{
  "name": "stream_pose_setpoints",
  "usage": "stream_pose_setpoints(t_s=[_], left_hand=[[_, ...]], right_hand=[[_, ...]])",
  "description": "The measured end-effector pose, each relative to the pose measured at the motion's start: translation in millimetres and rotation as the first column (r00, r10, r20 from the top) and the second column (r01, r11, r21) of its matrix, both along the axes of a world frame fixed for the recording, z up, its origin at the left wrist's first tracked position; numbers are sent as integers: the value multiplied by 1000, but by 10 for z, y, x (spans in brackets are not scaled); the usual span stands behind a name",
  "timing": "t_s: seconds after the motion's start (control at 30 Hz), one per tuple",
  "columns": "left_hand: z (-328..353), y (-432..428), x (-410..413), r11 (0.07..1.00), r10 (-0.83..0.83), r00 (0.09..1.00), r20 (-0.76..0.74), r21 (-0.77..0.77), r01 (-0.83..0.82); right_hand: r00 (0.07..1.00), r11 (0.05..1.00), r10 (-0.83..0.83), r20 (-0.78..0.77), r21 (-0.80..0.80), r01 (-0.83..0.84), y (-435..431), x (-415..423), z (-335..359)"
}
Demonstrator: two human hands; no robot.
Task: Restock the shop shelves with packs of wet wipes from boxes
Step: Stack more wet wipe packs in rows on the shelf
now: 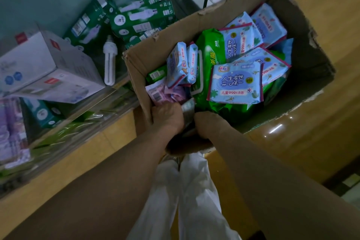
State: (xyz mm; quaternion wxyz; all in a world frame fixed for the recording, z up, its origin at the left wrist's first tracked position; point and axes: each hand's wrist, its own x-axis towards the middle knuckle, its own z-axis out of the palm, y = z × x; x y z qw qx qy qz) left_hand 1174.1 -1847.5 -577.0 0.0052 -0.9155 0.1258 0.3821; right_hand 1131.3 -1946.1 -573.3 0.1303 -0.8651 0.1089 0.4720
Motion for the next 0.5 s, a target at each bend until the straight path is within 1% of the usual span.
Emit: stream_pose_setpoints(t_s=[0.13, 0.33, 0.43, 0.5], left_hand=[[-16, 8, 6, 996, 74, 997, 25, -56, -73], [8, 0, 11, 995, 83, 996, 15, -63, -82], [121, -13, 73, 990, 121, 992, -17, -67, -122], [263, 1, 152, 986, 147, 989, -2, -79, -147]], right_hand=[[998, 993, 67, -4, -96, -67, 54, -22, -74], [990, 986, 103, 97, -141, -89, 35, -5, -55], [977, 990, 79, 199, -128, -54, 38, -88, 28], [969, 997, -33, 244, -66, 50, 10, -142, 135]])
